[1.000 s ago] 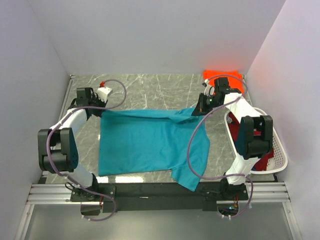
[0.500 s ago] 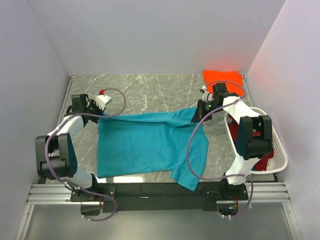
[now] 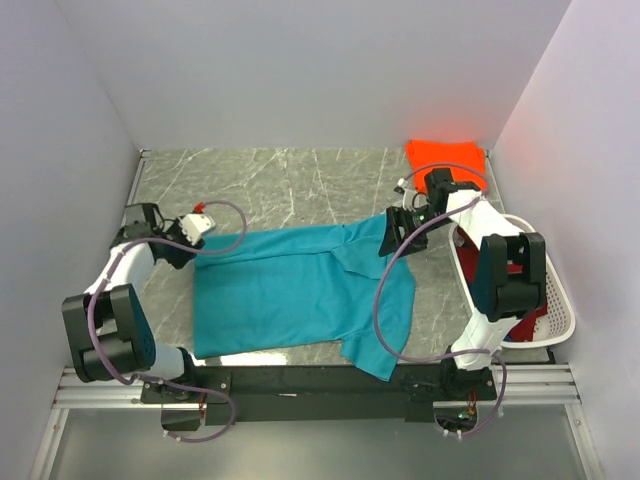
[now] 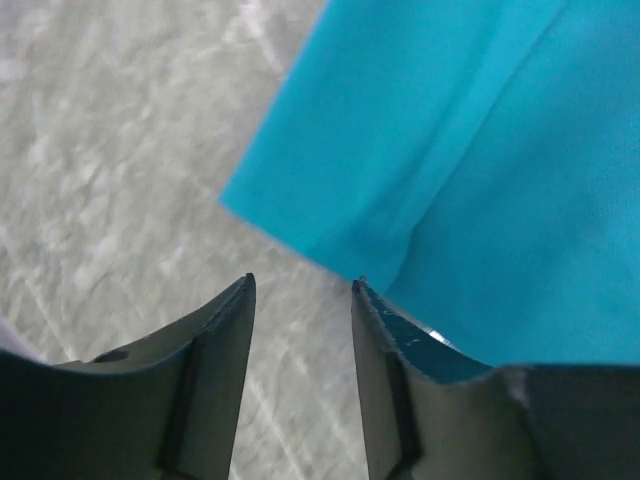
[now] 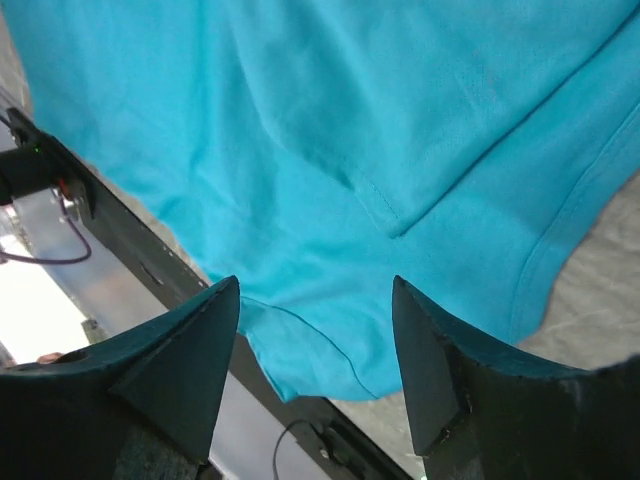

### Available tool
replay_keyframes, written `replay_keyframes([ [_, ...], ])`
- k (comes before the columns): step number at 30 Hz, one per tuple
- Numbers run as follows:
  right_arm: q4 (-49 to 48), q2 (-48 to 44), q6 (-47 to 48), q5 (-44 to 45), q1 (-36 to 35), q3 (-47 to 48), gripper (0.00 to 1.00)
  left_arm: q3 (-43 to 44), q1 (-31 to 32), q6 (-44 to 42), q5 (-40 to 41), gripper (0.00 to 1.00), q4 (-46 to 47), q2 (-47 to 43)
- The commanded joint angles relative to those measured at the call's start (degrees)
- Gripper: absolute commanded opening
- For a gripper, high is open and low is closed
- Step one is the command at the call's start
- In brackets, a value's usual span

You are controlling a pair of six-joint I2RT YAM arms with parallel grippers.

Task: Fold and stack the t-shirts
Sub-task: Fold the tshirt

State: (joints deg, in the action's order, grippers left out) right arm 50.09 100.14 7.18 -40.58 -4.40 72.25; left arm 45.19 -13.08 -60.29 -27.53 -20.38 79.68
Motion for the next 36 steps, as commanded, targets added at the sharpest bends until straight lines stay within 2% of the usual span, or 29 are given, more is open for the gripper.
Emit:
replay_keyframes([
  [1,4.41,-2.94,5.12,-0.21,-0.17,6.66,0.69,7.01,-2.99,-0.71,-8.49,0.49,-9.2,-1.2],
  [3,3.71,-1.53,4.78,1.72,-0.17,10.53,0.66,9.29,-3.18,0.87,-11.48,0.51,-11.77,1.17],
  [6,2.91,3.38,3.11,3.84,-0.08,16.5,0.61,12.02,-3.18,9.8,-12.72,0.5,-11.18,4.6],
  [10,5.81,11.29,2.58,4.19,-0.25,22.58,0.48,13.87,-3.09,16.6,-11.77,0.48,-9.86,8.47],
  [14,6.95,12.45,1.96,4.89,-1.22,21.54,0.48,14.66,-3.0,20.12,-9.74,0.48,-10.29,11.37],
  [18,4.15,10.78,0.21,6.65,-2.1,16.71,0.52,13.0,-2.56,21.62,-8.41,0.5,-10.81,11.55],
  [21,2.74,10.43,-0.23,7.44,-2.01,14.07,0.53,11.16,-0.38,21.1,-10.52,0.52,-12.14,9.45],
  [23,2.13,10.95,-0.67,8.58,-2.01,13.36,0.52,9.4,3.49,22.14,-10.09,0.53,-10.04,6.46],
  [28,0.55,13.68,-2.17,10.43,-2.01,14.06,0.53,6.23,8.24,27.68,-5.09,0.53,-3.71,5.56],
  [36,0.28,19.57,-3.75,16.92,-1.14,16.34,0.53,8.16,8.16,31.46,1.68,0.49,-3.26,10.49],
])
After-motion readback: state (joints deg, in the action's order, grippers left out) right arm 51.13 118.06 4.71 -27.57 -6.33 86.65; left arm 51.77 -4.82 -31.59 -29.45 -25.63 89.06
